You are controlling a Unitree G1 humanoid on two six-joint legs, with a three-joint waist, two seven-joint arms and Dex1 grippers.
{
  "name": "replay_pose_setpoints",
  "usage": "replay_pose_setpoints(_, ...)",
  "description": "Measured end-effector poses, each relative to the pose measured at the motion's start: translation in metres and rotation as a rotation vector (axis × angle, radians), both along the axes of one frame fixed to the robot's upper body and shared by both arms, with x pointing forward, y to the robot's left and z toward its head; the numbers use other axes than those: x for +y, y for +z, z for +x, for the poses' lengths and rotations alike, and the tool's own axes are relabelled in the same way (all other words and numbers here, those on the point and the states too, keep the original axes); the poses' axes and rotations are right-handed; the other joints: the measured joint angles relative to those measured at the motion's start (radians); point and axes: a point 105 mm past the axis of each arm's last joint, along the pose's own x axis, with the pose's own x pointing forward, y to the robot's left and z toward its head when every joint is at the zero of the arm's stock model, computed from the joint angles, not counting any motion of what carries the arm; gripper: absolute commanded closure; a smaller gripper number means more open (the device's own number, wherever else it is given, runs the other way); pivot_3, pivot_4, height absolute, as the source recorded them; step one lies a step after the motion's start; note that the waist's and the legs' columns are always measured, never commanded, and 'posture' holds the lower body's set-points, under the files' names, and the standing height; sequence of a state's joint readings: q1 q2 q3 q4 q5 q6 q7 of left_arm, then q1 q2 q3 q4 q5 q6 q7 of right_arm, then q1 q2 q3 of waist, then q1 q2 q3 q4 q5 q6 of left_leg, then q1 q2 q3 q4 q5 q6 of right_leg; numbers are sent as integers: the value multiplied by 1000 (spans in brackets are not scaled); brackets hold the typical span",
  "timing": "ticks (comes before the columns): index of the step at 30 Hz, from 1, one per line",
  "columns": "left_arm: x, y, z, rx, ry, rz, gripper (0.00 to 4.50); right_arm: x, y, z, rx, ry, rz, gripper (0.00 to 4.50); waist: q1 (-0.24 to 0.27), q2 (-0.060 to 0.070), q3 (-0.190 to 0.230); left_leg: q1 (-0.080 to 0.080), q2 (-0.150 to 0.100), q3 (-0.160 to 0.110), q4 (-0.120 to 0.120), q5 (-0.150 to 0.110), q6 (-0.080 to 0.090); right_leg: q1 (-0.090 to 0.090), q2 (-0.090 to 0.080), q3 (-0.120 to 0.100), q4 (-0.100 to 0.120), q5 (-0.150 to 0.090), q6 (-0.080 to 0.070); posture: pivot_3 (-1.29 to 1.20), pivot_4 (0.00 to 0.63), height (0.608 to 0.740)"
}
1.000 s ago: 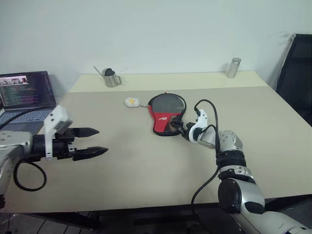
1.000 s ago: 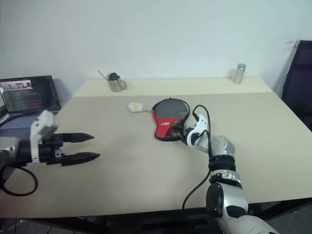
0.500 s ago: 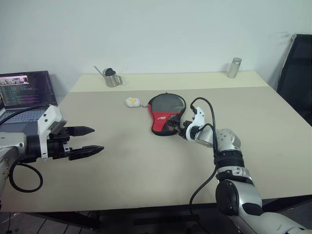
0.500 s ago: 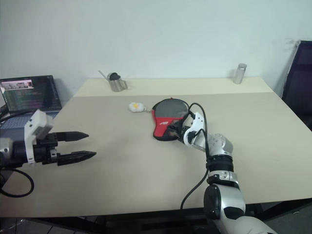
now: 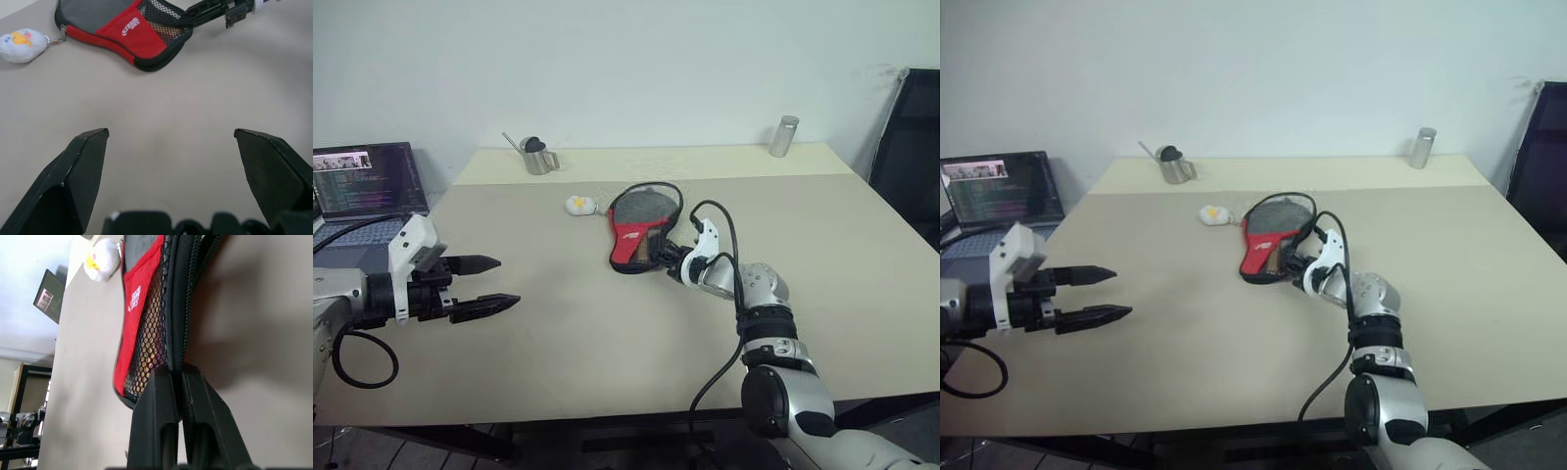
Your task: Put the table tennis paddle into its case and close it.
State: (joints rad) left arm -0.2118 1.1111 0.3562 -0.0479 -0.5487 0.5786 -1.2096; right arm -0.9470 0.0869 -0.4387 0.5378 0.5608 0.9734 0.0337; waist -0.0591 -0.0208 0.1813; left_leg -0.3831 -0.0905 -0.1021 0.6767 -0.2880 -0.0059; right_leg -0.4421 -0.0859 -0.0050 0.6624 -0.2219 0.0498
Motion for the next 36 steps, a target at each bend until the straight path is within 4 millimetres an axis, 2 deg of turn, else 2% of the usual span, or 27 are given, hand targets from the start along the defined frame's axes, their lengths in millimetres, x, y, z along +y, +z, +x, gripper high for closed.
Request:
replay_pose_setpoints(11, -1, -1, 2, -5, -5, 14, 0, -1, -8, -4, 14, 6, -20, 4484, 0, 0, 0, 0, 0, 0, 0, 0, 0, 0, 0, 0, 0, 0, 0, 0, 150, 740)
replay_pose_setpoints(14, 0, -1, 3, -8, -3, 18, 0, -3, -4, -9, 8, 20, -40, 4484, 1, 0, 0, 0, 0, 0, -1, 0, 0, 0, 0, 0, -1, 0, 0, 0, 150, 740)
replay_pose_setpoints(25, -8, -2, 15, -7, -54, 14, 0, -22, -3, -62, 19, 112, -149, 4484, 5, 0, 0, -1, 0, -2, -1, -2, 3, 0, 0, -2, -1, 0, 0, 0, 150, 740)
replay_pose_setpoints(29, -10, -4, 22, 4, -62, 16, 0, -30, -10, -90, 21, 159, -180, 4484, 8, 0, 0, -1, 0, -2, -1, -2, 4, 0, 0, -2, -2, 0, 0, 0, 150, 740)
replay_pose_setpoints(36, -16, -4, 35, 7, -110, 24, 0, -51, -24, -124, -1, 205, -216, 4484, 12, 0, 0, 0, 0, -2, -1, -2, 4, 1, 0, -4, -2, 0, 0, 0, 150, 740)
